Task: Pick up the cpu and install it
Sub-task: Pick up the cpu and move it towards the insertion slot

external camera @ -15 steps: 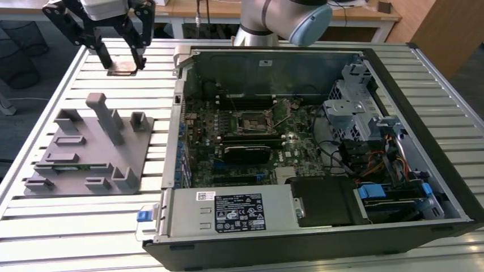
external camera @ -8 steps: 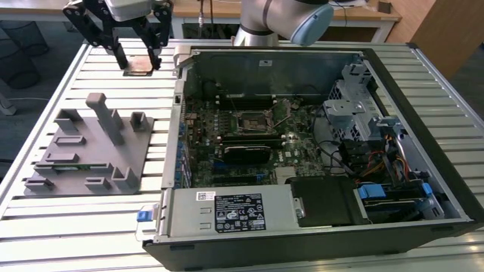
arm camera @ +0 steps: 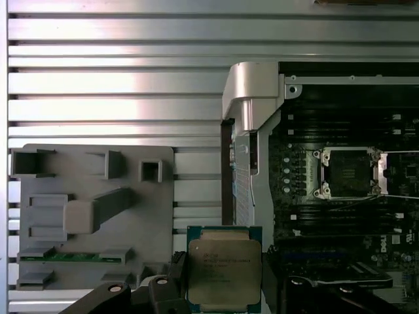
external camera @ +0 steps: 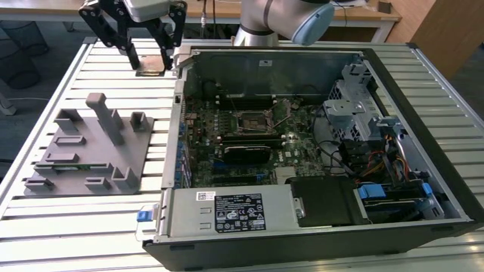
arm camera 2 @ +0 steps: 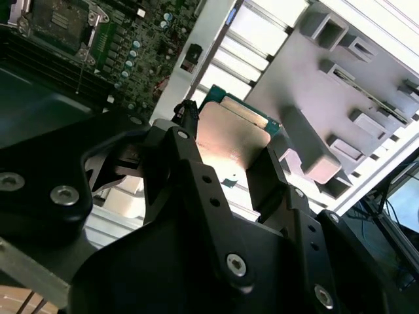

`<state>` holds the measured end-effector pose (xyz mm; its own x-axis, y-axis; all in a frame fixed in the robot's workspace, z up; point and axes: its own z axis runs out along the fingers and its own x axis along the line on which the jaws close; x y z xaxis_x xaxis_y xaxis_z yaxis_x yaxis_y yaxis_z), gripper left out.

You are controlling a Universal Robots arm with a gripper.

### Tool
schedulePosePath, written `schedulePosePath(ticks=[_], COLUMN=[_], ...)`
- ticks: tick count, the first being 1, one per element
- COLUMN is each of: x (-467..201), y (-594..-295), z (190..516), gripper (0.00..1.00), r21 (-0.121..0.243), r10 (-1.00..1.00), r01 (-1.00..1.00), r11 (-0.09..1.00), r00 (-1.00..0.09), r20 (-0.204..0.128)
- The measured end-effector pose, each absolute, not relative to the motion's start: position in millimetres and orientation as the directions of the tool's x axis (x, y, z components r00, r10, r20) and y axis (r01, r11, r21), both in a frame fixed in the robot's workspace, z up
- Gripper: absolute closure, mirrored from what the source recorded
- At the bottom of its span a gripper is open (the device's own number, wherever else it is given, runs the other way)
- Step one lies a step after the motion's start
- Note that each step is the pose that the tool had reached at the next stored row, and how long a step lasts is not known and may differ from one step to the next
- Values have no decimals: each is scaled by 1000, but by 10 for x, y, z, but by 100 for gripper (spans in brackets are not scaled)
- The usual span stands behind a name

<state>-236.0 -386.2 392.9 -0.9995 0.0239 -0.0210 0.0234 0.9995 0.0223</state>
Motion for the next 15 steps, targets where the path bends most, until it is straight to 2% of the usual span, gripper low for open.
schedulePosePath(ticks=[15], x=[-1964], y=[-3860], z=[3915], gripper=[46], r21=[22], r10=[24], r01=[23], r11=[999], r00=[-999], r20=[-21])
